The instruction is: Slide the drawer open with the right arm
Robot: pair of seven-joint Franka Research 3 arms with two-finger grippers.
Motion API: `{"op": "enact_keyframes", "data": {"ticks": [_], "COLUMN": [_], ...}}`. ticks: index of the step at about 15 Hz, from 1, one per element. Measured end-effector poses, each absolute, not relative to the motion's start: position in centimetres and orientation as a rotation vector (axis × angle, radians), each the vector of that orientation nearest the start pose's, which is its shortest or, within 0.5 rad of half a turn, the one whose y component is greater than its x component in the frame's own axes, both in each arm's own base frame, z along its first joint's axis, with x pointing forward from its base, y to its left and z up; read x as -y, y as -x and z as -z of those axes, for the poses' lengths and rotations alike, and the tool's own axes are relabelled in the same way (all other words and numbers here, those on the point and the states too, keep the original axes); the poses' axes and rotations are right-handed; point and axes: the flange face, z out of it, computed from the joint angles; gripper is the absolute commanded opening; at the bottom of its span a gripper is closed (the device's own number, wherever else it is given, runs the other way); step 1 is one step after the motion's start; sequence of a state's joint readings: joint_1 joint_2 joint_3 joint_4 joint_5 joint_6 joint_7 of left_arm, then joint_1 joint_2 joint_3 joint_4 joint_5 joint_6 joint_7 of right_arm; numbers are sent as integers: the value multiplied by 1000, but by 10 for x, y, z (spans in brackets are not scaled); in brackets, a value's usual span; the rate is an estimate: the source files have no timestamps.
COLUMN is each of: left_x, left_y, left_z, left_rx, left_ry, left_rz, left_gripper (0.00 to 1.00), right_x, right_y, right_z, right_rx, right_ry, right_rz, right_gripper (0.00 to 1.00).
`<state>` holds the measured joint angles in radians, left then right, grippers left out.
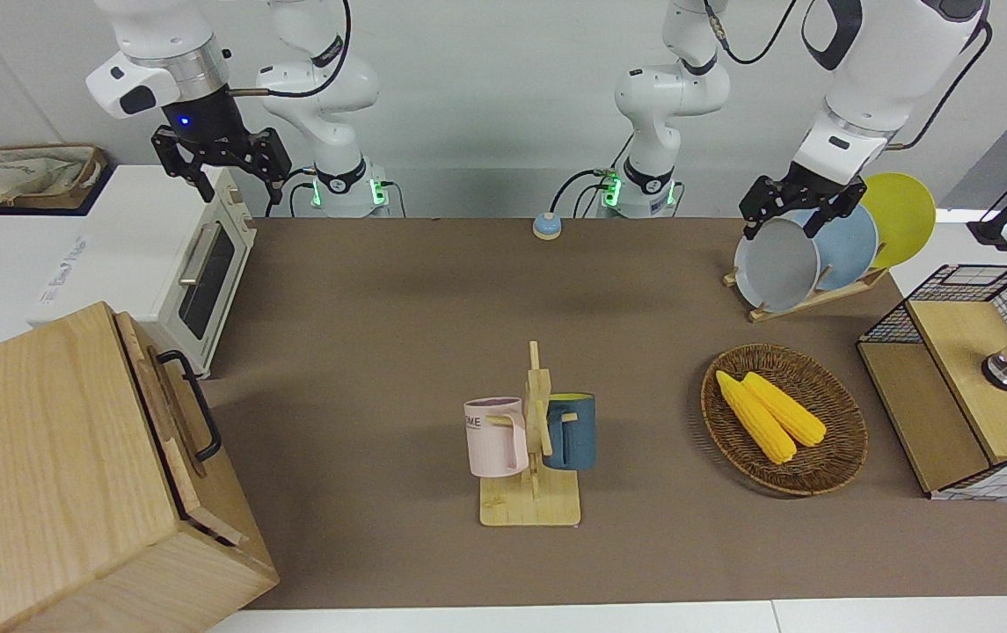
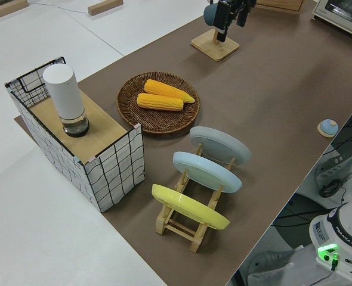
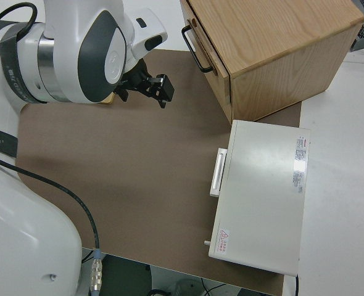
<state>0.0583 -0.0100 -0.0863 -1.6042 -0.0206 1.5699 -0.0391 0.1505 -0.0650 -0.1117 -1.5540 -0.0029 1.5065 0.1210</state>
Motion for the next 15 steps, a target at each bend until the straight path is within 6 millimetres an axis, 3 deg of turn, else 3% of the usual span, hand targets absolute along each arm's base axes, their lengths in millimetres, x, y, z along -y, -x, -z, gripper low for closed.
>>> {"op": "enact_keyframes", "data": {"ticks": [15], "left_x": [18], "left_y": [-550], "left_z": [-614], "left_rx": [18], "left_ry": [3160], "left_rz": [-40], "left_gripper": [995], "right_x": [-29], "right_y": [-527], "right_z": [-662], "right_rx": [-103], "right_ry": [3138], "right_rz": [26], "right_gripper": [983]}}
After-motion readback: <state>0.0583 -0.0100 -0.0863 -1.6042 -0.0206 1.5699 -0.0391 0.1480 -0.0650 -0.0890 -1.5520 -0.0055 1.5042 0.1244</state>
